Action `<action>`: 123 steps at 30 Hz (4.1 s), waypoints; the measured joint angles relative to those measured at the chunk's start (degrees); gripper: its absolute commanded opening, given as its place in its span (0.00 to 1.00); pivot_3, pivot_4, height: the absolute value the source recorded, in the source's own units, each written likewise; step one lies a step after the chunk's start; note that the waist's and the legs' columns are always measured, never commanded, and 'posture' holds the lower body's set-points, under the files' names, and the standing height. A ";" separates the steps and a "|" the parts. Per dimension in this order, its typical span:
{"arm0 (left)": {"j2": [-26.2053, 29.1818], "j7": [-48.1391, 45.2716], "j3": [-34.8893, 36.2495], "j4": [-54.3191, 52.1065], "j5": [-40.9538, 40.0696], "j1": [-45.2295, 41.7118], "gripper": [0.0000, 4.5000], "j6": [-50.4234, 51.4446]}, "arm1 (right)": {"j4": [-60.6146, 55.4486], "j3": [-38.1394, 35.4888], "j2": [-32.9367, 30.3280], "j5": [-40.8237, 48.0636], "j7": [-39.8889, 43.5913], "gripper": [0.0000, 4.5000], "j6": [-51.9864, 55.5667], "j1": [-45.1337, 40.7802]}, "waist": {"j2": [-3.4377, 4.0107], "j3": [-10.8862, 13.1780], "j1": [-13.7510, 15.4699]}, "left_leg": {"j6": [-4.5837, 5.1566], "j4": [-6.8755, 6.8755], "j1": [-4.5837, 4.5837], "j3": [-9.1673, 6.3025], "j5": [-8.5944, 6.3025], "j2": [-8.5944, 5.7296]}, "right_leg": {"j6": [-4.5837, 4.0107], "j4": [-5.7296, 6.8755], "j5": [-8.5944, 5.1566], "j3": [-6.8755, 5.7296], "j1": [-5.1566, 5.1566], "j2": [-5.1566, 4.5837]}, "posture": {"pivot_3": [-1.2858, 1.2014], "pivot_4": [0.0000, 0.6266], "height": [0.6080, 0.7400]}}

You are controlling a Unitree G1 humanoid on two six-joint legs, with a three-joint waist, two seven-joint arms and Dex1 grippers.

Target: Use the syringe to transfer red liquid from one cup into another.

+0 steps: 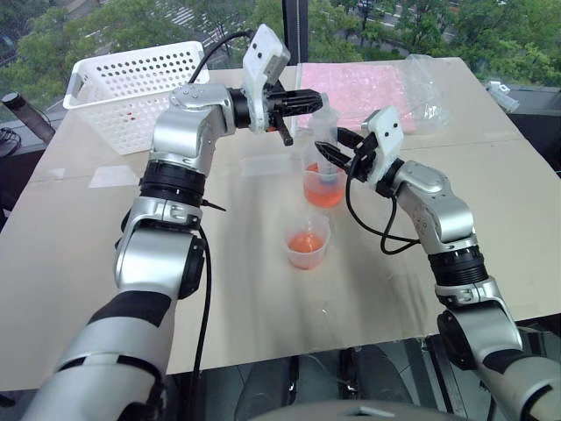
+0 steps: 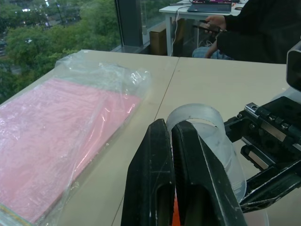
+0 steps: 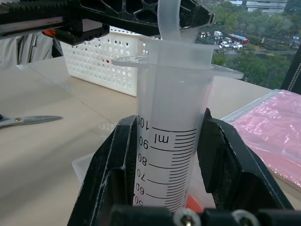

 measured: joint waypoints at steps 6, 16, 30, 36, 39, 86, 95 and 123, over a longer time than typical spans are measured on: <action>0.01 0.01 0.02 0.38 0.02 -0.04 0.00 0.00 | -0.03 0.06 0.01 -0.05 0.00 0.32 0.20 0.49 | 0.00 0.00 -0.03 | 0.00 0.00 0.00 0.00 0.00 0.00 | 0.00 0.00 0.00 0.00 0.00 0.00 | 0.52 0.24 1.00; 0.21 0.02 0.67 0.94 -0.04 -0.99 0.00 0.01 | -0.03 -0.24 0.60 -0.04 -0.15 0.32 0.18 0.50 | 0.00 0.00 -0.06 | 0.00 0.00 0.00 0.00 0.00 0.00 | 0.00 0.01 0.00 0.00 0.00 0.01 | 0.52 0.24 1.00; 2.50 -0.26 5.25 -6.50 -4.04 2.71 0.20 6.22 | -2.16 -1.34 2.39 2.75 -0.79 0.32 1.70 0.38 | 0.01 0.00 -0.62 | 0.00 0.00 -0.01 -0.04 0.00 0.01 | 0.00 0.01 0.00 0.01 -0.02 -0.16 | 0.52 0.24 1.00; 8.05 -0.76 8.66 -15.89 -7.94 9.03 0.83 14.07 | -6.67 -6.18 1.78 5.57 -3.78 0.32 4.14 -1.27 | 0.01 0.00 -1.20 | 0.00 0.00 0.01 -0.08 0.00 0.00 | 0.00 0.04 0.00 0.00 -0.01 -0.17 | 0.52 0.24 1.00; 9.74 0.76 10.36 -20.36 -10.42 11.98 0.95 19.19 | -7.04 -6.29 1.77 6.38 -4.75 0.32 5.31 -1.30 | 0.01 0.00 -1.25 | 0.00 0.00 0.01 -0.09 0.00 0.00 | 0.00 0.05 0.00 0.02 -0.01 -0.17 | 0.52 0.24 1.00; 32.13 -11.38 35.62 -60.14 -37.98 72.82 0.95 26.08 | -26.75 -1.50 0.22 29.83 0.19 0.32 14.30 9.64 | 0.11 0.03 -0.57 | 0.00 -0.31 0.23 -0.17 0.00 0.00 | -0.05 -0.11 -0.02 0.04 0.10 -0.29 | 0.52 0.24 1.00; 33.47 -10.68 34.81 -58.62 -38.36 67.62 0.95 26.13 | -28.77 -0.48 -3.50 28.87 3.82 0.32 14.11 14.09 | 0.12 0.04 0.12 | -0.01 -0.31 0.23 -0.18 0.00 0.02 | -0.05 -0.10 -0.02 0.05 0.09 -0.27 | 0.52 0.24 1.00; 20.69 13.00 15.10 -49.67 -42.89 31.54 0.66 33.30 | -26.20 6.62 -7.64 11.75 10.07 0.31 3.06 17.44 | 0.03 0.01 0.35 | 0.00 -0.03 0.14 -0.24 -0.01 -0.06 | -0.01 -0.06 -0.01 0.01 0.14 -0.19 | 0.52 0.24 1.00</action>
